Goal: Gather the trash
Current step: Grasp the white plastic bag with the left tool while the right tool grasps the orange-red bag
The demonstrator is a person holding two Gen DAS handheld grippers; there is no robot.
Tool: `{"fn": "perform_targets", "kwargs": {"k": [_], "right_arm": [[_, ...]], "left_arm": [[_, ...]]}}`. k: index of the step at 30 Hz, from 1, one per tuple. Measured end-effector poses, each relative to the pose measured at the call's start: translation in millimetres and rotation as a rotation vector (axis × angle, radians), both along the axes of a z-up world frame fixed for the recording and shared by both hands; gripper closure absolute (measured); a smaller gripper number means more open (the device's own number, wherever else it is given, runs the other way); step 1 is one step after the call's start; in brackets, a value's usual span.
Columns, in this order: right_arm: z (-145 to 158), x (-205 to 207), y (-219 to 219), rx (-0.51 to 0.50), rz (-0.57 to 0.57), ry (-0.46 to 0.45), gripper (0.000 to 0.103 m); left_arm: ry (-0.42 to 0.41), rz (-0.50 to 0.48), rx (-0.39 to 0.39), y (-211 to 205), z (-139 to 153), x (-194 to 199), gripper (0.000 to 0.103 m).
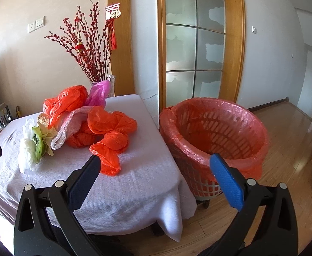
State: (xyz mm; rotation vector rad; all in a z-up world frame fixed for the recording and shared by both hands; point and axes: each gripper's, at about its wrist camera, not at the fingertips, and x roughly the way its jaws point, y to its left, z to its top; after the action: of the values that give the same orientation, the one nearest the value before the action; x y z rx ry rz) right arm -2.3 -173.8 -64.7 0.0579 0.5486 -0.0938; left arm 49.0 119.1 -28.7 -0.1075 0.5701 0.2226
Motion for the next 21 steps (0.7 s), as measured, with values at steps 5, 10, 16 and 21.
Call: {"fn": "perform_targets", "kwargs": {"k": [5, 10, 16, 21], "right_arm": [[-10, 37, 17, 0.03, 0.061, 0.057, 0.025], [-23, 68, 29, 0.061, 0.084, 0.119, 0.034], [-35, 89, 41, 0.035, 0.074, 0.158, 0.035], [-48, 99, 43, 0.025, 0.08, 0.214, 0.048]], "left_arm": [[-0.003, -0.009, -0.01, 13, -1, 8, 0.004], [-0.009, -0.032, 0.014, 15, -1, 18, 0.004], [-0.007, -0.052, 0.025, 13, 1, 35, 0.004], [-0.007, -0.085, 0.022, 7, 4, 48, 0.004]]}}
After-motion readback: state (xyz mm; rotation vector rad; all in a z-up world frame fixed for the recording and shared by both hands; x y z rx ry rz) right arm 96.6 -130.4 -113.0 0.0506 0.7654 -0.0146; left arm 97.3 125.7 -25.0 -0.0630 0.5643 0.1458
